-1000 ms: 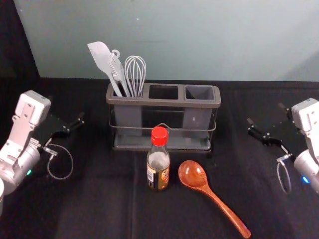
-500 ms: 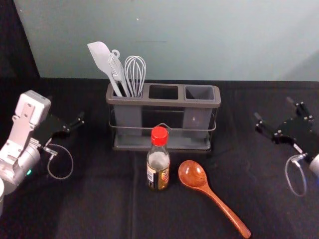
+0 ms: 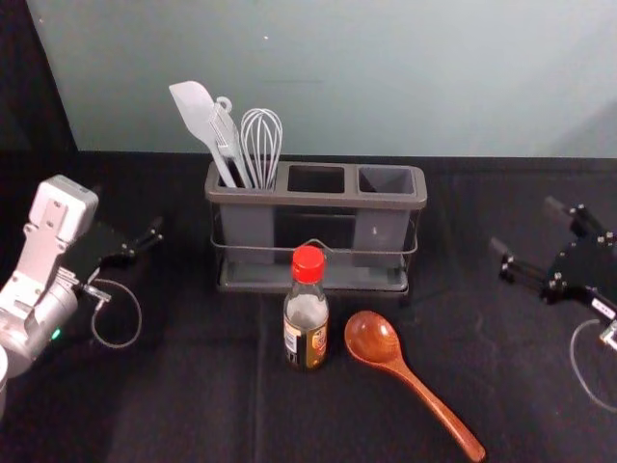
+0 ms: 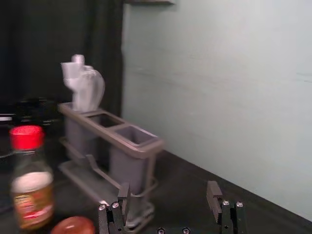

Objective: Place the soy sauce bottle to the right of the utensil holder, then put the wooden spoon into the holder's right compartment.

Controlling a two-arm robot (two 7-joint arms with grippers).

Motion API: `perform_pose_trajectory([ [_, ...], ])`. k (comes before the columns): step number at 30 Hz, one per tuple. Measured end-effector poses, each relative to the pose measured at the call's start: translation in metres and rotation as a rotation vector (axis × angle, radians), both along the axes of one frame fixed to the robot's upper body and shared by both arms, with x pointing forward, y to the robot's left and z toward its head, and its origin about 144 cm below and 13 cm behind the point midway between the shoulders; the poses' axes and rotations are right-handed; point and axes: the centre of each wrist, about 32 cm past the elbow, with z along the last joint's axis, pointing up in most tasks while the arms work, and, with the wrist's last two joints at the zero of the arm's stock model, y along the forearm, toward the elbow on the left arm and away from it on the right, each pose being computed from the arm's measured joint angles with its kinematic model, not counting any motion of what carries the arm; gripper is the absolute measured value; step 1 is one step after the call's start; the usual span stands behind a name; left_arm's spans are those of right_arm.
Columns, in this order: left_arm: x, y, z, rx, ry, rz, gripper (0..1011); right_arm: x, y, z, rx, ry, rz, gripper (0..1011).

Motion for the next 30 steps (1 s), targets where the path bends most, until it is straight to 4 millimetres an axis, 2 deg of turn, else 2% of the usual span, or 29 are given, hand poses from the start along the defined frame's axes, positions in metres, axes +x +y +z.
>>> perform_pose_trajectory([
  [11, 0.000, 0.000, 0.000, 0.000, 0.000, 0.000, 1005, -0.008, 0.001, 0.008, 0.032, 0.011, 0.222, 1002],
  [18, 0.000, 0.000, 0.000, 0.000, 0.000, 0.000, 1005, -0.001, 0.017, -0.001, 0.046, 0.026, 0.330, 1003],
  [30, 0.000, 0.000, 0.000, 0.000, 0.000, 0.000, 1005, 0.011, 0.036, -0.007, 0.053, 0.066, 0.402, 1003],
])
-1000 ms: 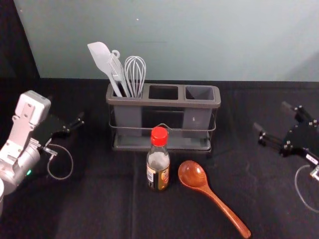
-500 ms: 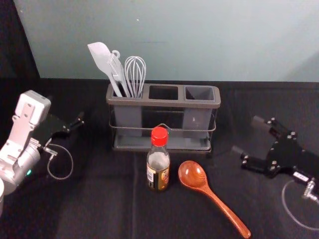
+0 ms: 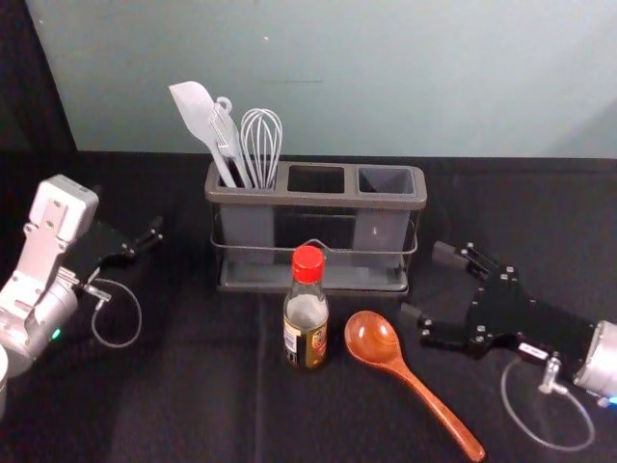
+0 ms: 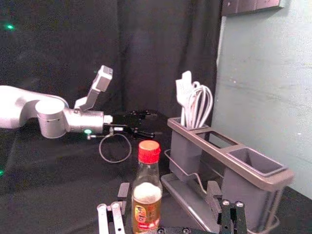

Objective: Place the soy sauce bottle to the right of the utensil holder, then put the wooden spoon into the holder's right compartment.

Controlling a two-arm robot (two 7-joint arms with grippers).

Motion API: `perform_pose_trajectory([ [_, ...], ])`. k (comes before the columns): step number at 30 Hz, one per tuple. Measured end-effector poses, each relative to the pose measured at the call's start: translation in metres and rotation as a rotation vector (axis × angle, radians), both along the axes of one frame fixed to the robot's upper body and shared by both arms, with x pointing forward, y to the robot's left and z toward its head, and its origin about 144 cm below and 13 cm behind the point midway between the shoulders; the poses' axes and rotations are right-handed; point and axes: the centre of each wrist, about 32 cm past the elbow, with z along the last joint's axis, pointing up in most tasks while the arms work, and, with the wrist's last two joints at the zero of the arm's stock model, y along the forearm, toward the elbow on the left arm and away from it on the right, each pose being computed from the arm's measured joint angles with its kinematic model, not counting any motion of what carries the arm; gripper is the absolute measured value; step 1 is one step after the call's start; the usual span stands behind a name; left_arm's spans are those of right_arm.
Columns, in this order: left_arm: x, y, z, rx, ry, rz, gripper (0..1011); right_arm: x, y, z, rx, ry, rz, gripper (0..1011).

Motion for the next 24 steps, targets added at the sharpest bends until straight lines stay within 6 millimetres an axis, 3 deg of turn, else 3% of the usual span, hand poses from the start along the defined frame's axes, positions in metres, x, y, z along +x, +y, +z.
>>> perform_pose_trajectory([
  [24, 0.000, 0.000, 0.000, 0.000, 0.000, 0.000, 1005, 0.049, 0.068, -0.005, -0.020, 0.083, 0.088, 1003],
])
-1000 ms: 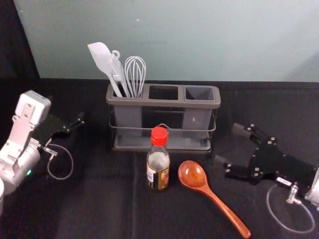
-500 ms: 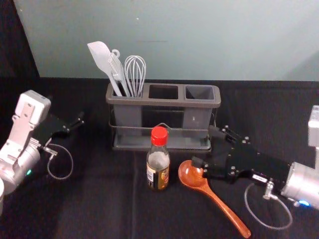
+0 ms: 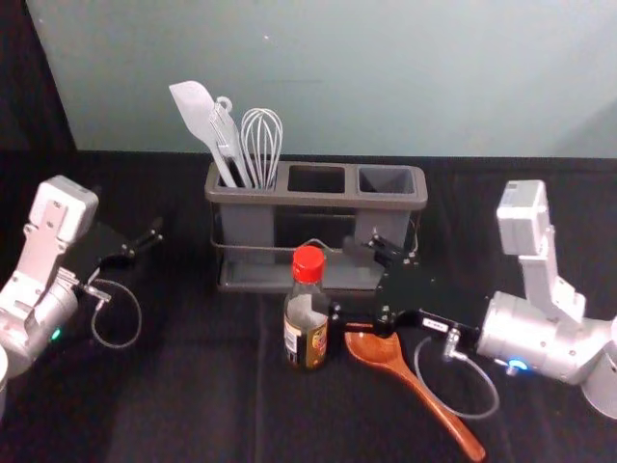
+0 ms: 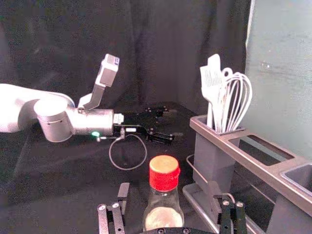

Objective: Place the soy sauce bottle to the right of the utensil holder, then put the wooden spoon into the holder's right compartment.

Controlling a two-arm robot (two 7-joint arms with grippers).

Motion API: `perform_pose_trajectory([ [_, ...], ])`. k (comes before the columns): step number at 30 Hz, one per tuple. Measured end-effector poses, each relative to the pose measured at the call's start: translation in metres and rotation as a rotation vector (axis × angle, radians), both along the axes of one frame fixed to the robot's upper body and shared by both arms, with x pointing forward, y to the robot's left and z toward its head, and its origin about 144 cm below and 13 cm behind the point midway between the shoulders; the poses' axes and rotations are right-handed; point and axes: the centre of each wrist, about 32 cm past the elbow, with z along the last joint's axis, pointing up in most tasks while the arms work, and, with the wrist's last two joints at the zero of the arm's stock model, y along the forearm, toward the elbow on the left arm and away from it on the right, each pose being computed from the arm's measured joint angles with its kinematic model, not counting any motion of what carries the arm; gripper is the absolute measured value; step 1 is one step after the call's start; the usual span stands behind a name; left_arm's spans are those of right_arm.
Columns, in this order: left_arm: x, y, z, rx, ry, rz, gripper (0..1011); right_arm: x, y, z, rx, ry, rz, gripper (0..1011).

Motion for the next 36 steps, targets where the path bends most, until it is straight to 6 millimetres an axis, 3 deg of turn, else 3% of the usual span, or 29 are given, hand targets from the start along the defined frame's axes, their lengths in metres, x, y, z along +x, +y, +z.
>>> perform_pose_trajectory([
  [13, 0.000, 0.000, 0.000, 0.000, 0.000, 0.000, 1005, 0.014, 0.019, 0.000, -0.006, 0.004, 0.012, 1003],
  [36, 0.000, 0.000, 0.000, 0.000, 0.000, 0.000, 1005, 0.016, 0.028, -0.003, 0.021, -0.003, 0.014, 1003],
])
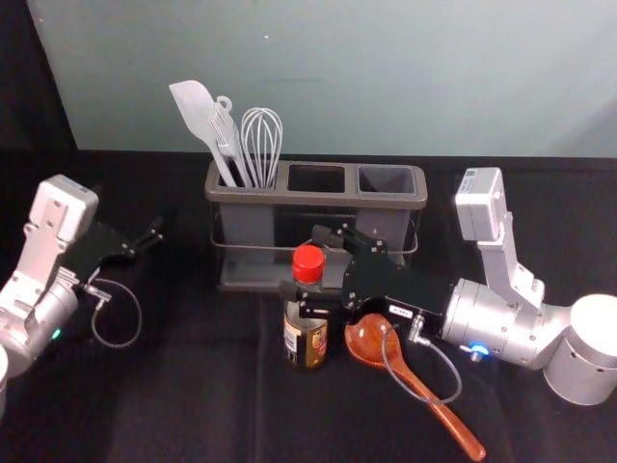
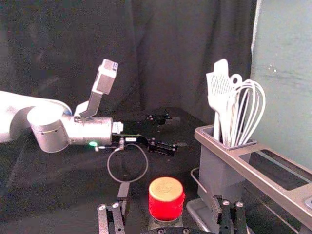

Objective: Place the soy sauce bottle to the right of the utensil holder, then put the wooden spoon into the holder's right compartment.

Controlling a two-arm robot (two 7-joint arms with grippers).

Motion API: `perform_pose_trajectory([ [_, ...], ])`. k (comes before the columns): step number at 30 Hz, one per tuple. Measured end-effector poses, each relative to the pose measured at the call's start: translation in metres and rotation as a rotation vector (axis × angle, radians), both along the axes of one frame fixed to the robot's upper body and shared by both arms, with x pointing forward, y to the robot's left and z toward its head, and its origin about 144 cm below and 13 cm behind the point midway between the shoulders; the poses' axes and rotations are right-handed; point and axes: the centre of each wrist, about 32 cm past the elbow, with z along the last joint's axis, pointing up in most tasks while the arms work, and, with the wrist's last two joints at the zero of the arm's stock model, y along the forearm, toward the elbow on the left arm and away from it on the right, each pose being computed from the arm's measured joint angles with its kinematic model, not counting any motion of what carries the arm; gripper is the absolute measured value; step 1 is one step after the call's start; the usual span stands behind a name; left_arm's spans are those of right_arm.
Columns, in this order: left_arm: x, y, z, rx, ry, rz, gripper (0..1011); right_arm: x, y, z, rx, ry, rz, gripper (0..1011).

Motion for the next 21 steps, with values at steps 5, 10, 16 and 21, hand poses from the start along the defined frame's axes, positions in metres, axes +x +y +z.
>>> perform_pose_trajectory([
  [5, 0.0000, 0.0000, 0.0000, 0.000, 0.000, 0.000, 1005, 0.0000, -0.0002, 0.0002, 0.000, 0.000, 0.000, 1000],
  [10, 0.0000, 0.0000, 0.0000, 0.000, 0.000, 0.000, 1005, 0.0000, -0.0003, 0.0002, 0.000, 0.000, 0.000, 917],
  [16, 0.0000, 0.0000, 0.0000, 0.000, 0.000, 0.000, 1005, -0.0002, -0.0005, 0.0003, 0.001, 0.000, 0.000, 749],
  [21, 0.0000, 0.0000, 0.0000, 0.000, 0.000, 0.000, 1005, -0.0002, -0.0007, 0.0003, 0.001, 0.000, 0.000, 574],
])
